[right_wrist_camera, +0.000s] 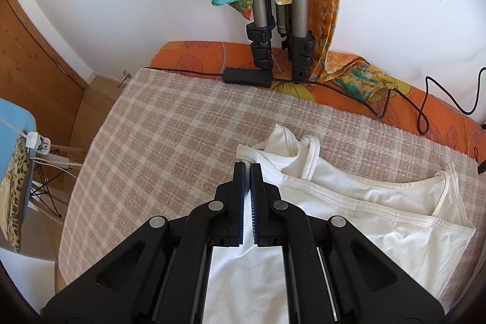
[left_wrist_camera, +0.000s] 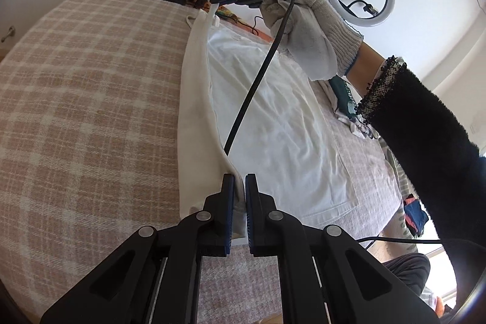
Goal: Fold small clothes
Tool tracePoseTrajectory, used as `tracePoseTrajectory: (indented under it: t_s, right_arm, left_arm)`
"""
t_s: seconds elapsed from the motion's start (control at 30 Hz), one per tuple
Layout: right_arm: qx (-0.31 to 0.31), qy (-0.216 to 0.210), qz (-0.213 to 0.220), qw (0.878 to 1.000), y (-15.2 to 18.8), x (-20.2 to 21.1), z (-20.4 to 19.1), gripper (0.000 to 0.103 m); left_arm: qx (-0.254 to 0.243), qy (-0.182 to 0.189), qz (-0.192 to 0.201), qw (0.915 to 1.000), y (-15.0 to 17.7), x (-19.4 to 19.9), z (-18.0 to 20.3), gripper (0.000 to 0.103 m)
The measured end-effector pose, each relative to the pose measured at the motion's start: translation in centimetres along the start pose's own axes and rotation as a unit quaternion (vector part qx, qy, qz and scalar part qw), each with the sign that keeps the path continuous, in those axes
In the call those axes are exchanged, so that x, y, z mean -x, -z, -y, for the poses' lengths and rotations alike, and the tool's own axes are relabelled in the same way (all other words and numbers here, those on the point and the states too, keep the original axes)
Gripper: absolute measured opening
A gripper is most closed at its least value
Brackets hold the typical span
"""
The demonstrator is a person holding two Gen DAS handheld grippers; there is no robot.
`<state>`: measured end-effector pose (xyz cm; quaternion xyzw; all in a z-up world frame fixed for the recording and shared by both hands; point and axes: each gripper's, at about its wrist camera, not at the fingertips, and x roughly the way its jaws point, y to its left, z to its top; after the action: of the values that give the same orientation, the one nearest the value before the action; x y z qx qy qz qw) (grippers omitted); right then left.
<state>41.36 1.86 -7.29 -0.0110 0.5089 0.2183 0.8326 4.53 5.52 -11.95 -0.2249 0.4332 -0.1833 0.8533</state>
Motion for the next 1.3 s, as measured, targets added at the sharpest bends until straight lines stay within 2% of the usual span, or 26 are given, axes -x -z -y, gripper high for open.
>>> tracePoseTrajectory:
  t_s: [0.17,0.4,0.67,0.7,0.73,0.77,0.83,1.03,1.3]
  right_arm:
    - [-0.01,0.013,0.002,1.0,0.7,0.9,2.5,0.004]
    - [-0.013,0.036,-0.01,0.999,1.8,-0.4,5.1,0.004]
    - [-0.002,0.074,-0.028,0.997,2.6,-2.7,5.7,0.006]
    - [0.0,0.076,-0.029,0.997,2.7,-2.7,5.8,0.009]
    - [-0.001,0.08,-0.028,0.996,2.7,-2.7,6.0,0.022]
    - [-0.005,0.084,-0.024,0.996,2.8,-2.4,6.2,0.044]
    - [-0.016,0.082,-0.001,0.997,2.9,-1.1,6.9,0.058]
    - [-0.057,0.036,0.06,0.996,4.3,5.2,9.6,0.059]
    - [-0.096,0.021,0.143,0.985,8.9,16.3,14.6,0.06]
  left_arm:
    - [-0.013,0.016,-0.02,0.9996,-0.2,-1.7,1.6,0.006]
    - [-0.028,0.019,-0.045,0.9984,0.2,-3.8,2.9,0.006]
    - [-0.004,0.028,-0.081,0.9963,0.3,-5.8,2.9,0.006]
    - [-0.006,0.027,-0.084,0.9961,0.3,-5.8,3.0,0.006]
    - [-0.011,0.025,-0.086,0.9959,0.4,-5.9,3.2,0.012]
    - [-0.017,0.024,-0.086,0.9958,0.4,-5.8,3.4,0.017]
    - [-0.032,0.024,-0.087,0.9954,0.5,-5.6,4.1,0.025]
    - [-0.076,0.028,-0.083,0.9933,1.1,-4.6,5.7,0.027]
    - [-0.096,0.049,-0.066,0.992,2.6,-3.2,7.6,0.027]
